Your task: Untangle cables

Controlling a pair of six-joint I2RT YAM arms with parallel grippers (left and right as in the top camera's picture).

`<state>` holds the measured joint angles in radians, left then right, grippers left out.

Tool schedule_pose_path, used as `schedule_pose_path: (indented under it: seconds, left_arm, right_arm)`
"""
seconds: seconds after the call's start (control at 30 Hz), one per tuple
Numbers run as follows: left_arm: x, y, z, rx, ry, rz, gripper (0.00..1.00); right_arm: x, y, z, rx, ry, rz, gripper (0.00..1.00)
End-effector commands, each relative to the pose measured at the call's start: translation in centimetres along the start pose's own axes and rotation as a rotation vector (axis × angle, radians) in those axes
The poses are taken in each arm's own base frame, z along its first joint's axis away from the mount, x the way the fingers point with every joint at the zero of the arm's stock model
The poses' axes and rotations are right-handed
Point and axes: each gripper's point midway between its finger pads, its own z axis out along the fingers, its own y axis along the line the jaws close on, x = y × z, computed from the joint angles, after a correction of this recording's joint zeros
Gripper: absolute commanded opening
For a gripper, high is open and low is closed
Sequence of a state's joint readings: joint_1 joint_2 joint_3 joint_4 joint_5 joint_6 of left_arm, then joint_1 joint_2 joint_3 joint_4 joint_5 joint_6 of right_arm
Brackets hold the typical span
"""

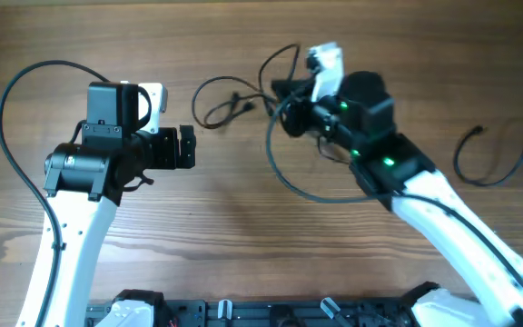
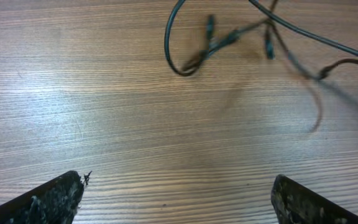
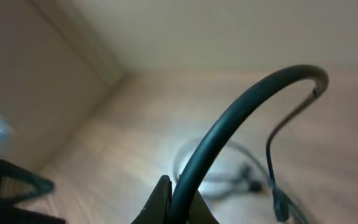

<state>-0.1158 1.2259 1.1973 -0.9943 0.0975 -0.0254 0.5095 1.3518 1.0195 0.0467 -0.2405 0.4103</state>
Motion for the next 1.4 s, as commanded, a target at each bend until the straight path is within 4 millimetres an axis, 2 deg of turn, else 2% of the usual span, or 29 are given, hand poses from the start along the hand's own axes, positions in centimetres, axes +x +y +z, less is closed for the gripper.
schedule_pose_path:
  seconds: [0.0,0.13,0.2,0.37,0.63,0.73,0.83,0.93,1.03,1.13,1.3,1.37]
  left_arm:
    - [-0.1,0.2,0.1,-0.011,0.001,-0.015,1.0]
    - [-0.1,0.2,0.1,-0.011,0.001,-0.015,1.0]
    - [-0.1,0.2,0.1,-0.011,0.001,-0.015,1.0]
    - [-0.1,0.2,0.1,-0.011,0.001,-0.015,1.0]
    - [-0.1,0.2,0.1,-0.011,0.001,-0.015,1.0]
    - [-1.3,0.1,0.1,-0.004,-0.05,-0.01,1.0]
    - [-1.3,-0.2,0.1,0.012,-0.049,-0.01,1.0]
    - [-0.8,-2.3,0.0,0.134,-0.026,-0.008,1.0]
    - [-0.5,-5.5,-0.8,0.328,-0.008,0.004,1.0]
    - [0.5,-10.0,-2.6,0.578,-0.019,0.22,1.0]
    - [2.2,-13.2,-2.9,0.636,-0.049,0.536,1.0]
    - [2.6,-13.8,-2.1,0.613,-0.035,0.591,1.0]
  right_arm:
    - [-5.6,1.9,-3.8,0.008,-0.204,-0.079,0.04]
    - [-8.7,3.9,-6.3,-0.058,-0.326,-0.042,0.04]
    - [-9.3,5.0,-6.6,-0.111,-0.348,-0.043,0.04]
    - [-8.8,4.9,-6.4,-0.111,-0.324,-0.043,0.04]
    - [-9.1,5.0,-6.6,-0.121,-0.336,-0.018,0.04]
    - [-9.1,4.7,-6.5,-0.103,-0.338,-0.015,0.04]
    - [-9.2,4.3,-6.5,-0.08,-0.347,-0.011,0.04]
    - [-10.3,4.5,-6.9,-0.085,-0.394,0.0,0.04]
    - [-12.1,5.6,-7.9,-0.142,-0.475,0.045,0.04]
    - [-12.6,4.9,-8.1,-0.106,-0.505,0.054,0.04]
    - [-12.3,4.2,-7.9,-0.071,-0.491,0.065,0.04]
    - [-12.3,4.2,-7.9,-0.07,-0.491,0.065,0.04]
